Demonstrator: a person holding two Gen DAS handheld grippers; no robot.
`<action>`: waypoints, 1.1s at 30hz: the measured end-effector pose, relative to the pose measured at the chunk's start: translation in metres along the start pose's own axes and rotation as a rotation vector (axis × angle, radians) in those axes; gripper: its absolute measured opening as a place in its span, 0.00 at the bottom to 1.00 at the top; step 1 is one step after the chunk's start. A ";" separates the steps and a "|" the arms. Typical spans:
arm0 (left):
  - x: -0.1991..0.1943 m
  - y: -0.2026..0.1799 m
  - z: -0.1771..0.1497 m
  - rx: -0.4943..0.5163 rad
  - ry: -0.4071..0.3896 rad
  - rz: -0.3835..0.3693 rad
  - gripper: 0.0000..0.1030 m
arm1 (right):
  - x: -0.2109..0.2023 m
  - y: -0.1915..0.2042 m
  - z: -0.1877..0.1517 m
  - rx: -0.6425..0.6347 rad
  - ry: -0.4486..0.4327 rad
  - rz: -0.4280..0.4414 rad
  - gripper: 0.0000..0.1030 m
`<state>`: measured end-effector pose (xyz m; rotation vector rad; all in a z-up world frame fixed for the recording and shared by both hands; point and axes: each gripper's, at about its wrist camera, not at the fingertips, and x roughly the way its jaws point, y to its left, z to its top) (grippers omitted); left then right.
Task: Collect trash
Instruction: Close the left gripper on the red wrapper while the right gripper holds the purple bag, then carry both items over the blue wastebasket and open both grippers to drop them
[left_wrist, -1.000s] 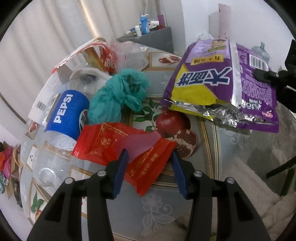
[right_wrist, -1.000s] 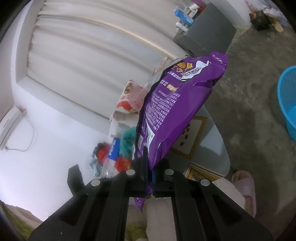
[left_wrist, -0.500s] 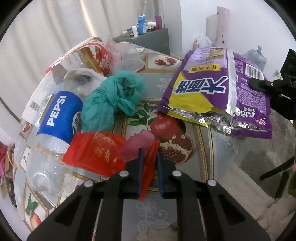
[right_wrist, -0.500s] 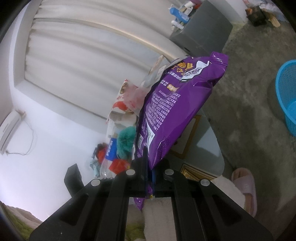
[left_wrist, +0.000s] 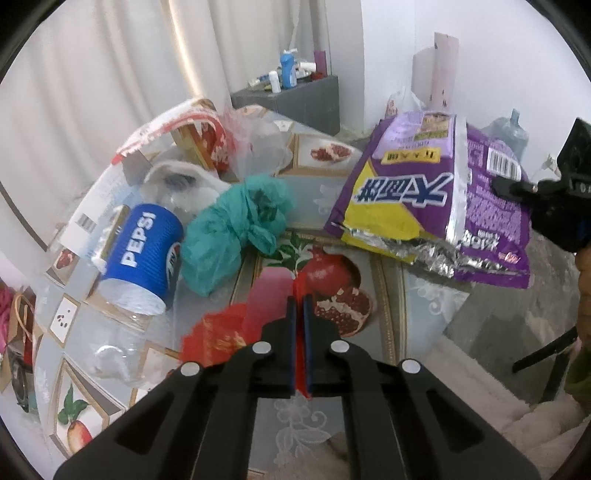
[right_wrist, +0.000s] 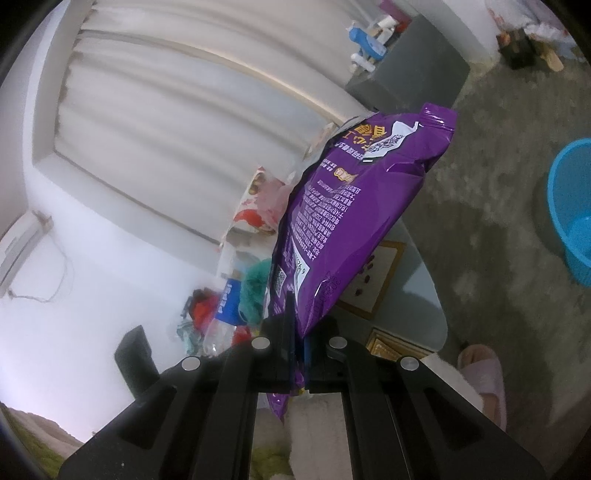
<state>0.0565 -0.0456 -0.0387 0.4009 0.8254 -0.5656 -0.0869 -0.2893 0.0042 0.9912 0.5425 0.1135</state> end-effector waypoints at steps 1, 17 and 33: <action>-0.004 0.001 0.001 -0.009 -0.010 -0.007 0.02 | -0.002 0.002 0.000 -0.008 -0.005 -0.006 0.02; -0.061 -0.031 0.030 0.022 -0.144 -0.070 0.02 | -0.047 0.026 0.000 -0.159 -0.150 -0.137 0.02; -0.033 -0.129 0.149 0.167 -0.226 -0.347 0.02 | -0.110 -0.005 0.027 -0.186 -0.379 -0.451 0.02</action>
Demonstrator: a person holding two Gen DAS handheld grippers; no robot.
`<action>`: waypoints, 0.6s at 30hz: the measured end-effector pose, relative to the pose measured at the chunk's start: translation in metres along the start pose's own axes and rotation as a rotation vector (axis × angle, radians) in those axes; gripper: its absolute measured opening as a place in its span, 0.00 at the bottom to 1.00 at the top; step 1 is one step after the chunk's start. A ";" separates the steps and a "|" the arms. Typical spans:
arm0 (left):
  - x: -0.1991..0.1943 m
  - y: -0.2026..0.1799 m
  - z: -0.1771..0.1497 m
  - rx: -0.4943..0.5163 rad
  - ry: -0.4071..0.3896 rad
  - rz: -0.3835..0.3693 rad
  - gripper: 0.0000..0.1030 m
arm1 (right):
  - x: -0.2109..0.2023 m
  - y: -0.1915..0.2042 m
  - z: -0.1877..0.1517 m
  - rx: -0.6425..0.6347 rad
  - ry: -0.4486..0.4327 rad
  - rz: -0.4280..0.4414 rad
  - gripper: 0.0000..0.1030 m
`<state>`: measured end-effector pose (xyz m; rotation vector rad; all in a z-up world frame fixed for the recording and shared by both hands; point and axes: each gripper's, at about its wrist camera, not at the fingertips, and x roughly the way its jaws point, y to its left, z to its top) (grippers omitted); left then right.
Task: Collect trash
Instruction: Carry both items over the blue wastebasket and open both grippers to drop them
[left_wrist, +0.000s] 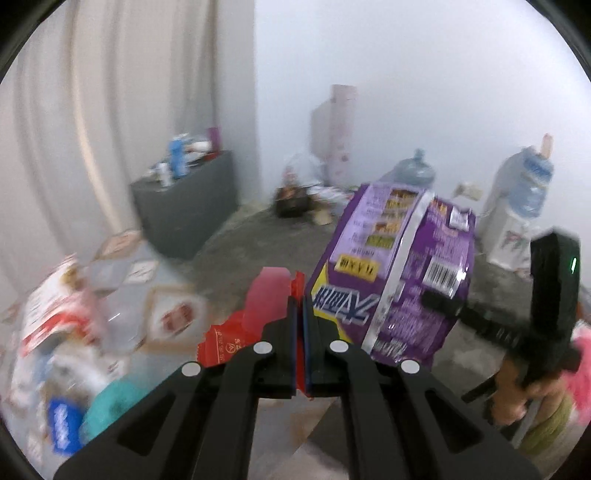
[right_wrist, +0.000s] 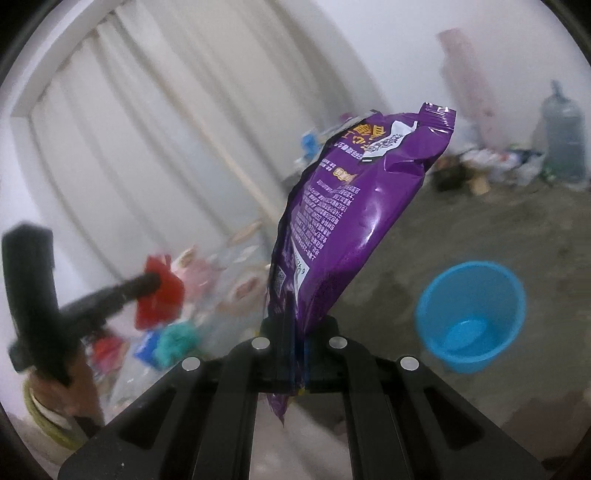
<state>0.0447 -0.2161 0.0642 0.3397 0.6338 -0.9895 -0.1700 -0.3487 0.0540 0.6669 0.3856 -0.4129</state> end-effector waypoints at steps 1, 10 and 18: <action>0.017 -0.004 0.015 -0.005 0.005 -0.054 0.02 | 0.002 -0.010 0.003 0.017 -0.006 -0.032 0.02; 0.198 -0.019 0.078 -0.154 0.264 -0.331 0.03 | 0.080 -0.095 0.010 0.165 0.079 -0.239 0.02; 0.352 -0.039 0.066 -0.216 0.529 -0.391 0.05 | 0.174 -0.166 -0.005 0.283 0.208 -0.394 0.03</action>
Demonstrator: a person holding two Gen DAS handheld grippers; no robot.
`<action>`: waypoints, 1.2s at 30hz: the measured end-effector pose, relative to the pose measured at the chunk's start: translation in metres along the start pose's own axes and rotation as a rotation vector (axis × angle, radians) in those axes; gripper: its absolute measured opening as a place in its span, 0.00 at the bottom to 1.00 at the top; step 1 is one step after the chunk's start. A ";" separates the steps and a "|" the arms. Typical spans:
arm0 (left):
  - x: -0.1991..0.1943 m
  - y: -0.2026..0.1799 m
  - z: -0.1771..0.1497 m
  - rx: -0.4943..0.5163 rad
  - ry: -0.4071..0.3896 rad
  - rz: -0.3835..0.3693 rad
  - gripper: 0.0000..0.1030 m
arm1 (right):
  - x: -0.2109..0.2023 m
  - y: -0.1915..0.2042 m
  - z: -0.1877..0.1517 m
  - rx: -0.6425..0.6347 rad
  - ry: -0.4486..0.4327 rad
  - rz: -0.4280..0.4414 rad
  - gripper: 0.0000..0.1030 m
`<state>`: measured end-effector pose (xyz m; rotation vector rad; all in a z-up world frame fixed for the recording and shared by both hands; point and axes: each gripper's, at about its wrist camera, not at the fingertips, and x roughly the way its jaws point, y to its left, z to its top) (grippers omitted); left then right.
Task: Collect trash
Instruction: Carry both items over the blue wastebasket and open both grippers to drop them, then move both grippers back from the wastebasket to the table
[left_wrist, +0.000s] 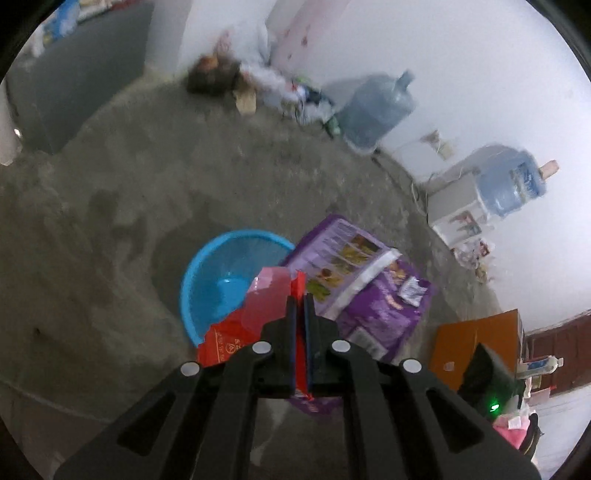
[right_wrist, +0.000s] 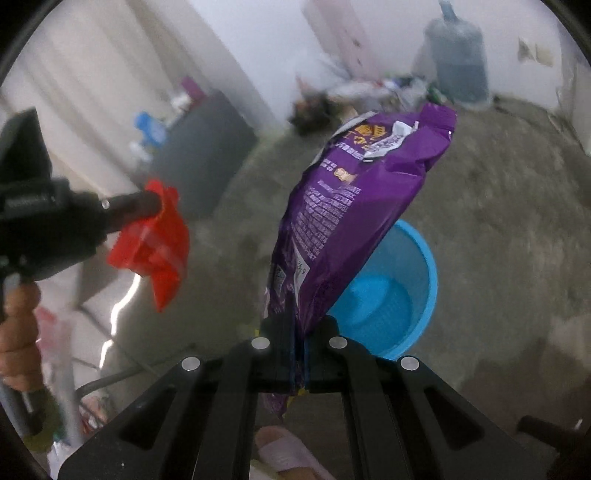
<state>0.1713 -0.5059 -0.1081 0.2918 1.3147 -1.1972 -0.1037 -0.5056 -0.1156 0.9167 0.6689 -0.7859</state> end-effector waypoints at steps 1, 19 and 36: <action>0.016 0.001 0.005 -0.004 0.027 0.010 0.06 | 0.011 -0.001 0.004 0.016 0.016 -0.007 0.06; 0.019 0.001 0.005 0.002 -0.012 0.069 0.63 | 0.019 -0.041 0.004 0.117 0.018 -0.113 0.42; -0.219 0.015 -0.168 0.008 -0.433 0.166 0.95 | -0.057 0.041 -0.048 -0.255 -0.047 -0.003 0.52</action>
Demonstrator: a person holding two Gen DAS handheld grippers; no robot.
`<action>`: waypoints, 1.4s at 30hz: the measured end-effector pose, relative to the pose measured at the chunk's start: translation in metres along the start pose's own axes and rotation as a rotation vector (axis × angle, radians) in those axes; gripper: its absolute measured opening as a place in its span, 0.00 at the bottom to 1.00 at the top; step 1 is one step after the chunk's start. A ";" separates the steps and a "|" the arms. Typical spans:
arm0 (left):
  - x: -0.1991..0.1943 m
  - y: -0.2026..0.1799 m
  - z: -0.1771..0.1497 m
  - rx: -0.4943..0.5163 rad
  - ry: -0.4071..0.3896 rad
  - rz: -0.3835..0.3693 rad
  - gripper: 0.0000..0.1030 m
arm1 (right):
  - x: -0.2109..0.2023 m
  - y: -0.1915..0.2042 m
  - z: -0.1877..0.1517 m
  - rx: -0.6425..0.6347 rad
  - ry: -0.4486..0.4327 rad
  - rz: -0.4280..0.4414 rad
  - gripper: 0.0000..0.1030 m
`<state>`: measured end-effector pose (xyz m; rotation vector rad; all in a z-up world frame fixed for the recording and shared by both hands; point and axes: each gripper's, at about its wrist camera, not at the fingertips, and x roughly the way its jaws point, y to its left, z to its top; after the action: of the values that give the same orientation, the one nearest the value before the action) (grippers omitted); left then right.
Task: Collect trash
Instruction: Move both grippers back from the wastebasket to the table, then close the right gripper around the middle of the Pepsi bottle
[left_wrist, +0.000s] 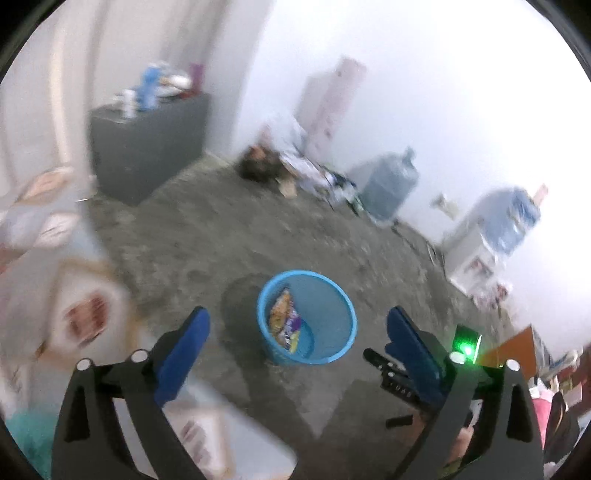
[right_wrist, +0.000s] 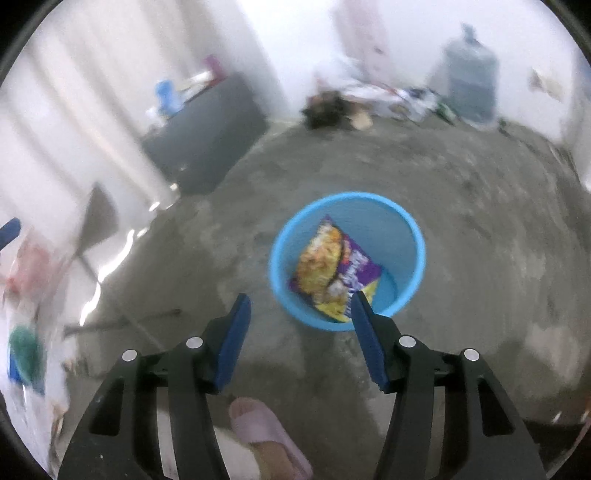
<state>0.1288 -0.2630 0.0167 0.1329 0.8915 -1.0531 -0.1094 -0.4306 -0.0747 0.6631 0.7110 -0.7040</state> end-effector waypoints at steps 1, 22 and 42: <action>-0.022 0.010 -0.010 -0.018 -0.029 0.014 0.95 | -0.008 0.013 0.001 -0.037 -0.015 0.024 0.52; -0.245 0.153 -0.185 -0.327 -0.297 0.476 0.95 | -0.055 0.247 -0.021 -0.489 -0.022 0.471 0.52; -0.235 0.206 -0.222 -0.521 -0.178 0.166 0.46 | -0.024 0.403 -0.078 -0.478 0.382 0.768 0.42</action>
<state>0.1214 0.1176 -0.0292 -0.3136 0.9471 -0.6416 0.1548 -0.1287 0.0167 0.5667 0.8550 0.3063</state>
